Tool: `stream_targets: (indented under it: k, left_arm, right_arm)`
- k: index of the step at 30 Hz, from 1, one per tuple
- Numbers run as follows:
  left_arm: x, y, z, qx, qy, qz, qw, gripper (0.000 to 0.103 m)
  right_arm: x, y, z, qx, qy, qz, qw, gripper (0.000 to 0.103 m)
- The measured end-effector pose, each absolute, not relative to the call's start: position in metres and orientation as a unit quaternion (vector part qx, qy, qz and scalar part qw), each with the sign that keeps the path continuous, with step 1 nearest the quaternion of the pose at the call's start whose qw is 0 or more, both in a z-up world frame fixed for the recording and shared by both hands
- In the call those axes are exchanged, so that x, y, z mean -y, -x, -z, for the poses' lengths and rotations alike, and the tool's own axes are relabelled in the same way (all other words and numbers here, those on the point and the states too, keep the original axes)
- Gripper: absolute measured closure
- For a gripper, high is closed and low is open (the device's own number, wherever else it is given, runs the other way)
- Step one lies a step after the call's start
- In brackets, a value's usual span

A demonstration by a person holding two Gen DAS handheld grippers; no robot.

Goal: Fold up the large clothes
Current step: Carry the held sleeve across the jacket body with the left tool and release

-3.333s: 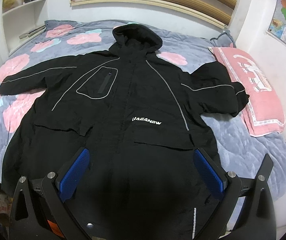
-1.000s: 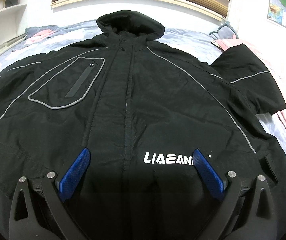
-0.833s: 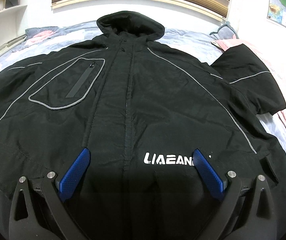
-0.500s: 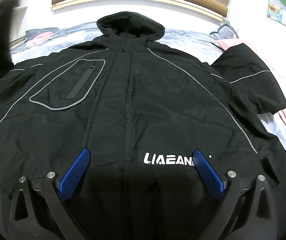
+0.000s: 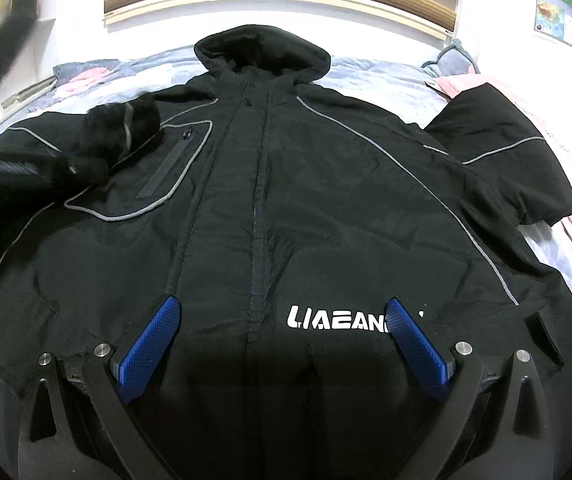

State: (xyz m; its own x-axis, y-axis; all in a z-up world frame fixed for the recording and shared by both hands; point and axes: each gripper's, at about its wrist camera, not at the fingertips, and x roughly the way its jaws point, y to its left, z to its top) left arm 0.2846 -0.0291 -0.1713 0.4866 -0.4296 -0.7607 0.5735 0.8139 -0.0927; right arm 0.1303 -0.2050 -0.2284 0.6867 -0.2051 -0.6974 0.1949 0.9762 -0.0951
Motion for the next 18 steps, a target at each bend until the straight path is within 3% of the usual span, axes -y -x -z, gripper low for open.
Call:
stream_targets:
  k: [6,10,14,18]
  left_arm:
    - [-0.012,-0.254,0.133,-0.367,-0.083,0.272,0.885,0.042]
    - [-0.053,-0.257,0.120,-0.351,-0.063,0.254,0.899,0.042]
    - [-0.084,-0.258,0.120,-0.348,-0.045,0.225,0.909,0.042]
    - [-0.111,-0.261,0.125,-0.350,-0.040,0.189,0.916,0.042]
  right_arm:
    - [0.199,-0.145,0.200,-0.446,0.006,0.059,0.893,0.000]
    - [0.184,-0.172,0.155,-0.433,-0.049,-0.018,0.900,0.000]
    - [0.163,-0.224,0.148,-0.441,-0.081,-0.054,0.892,0.000]
    - [0.146,-0.275,0.173,-0.473,-0.114,-0.063,0.871,0.011]
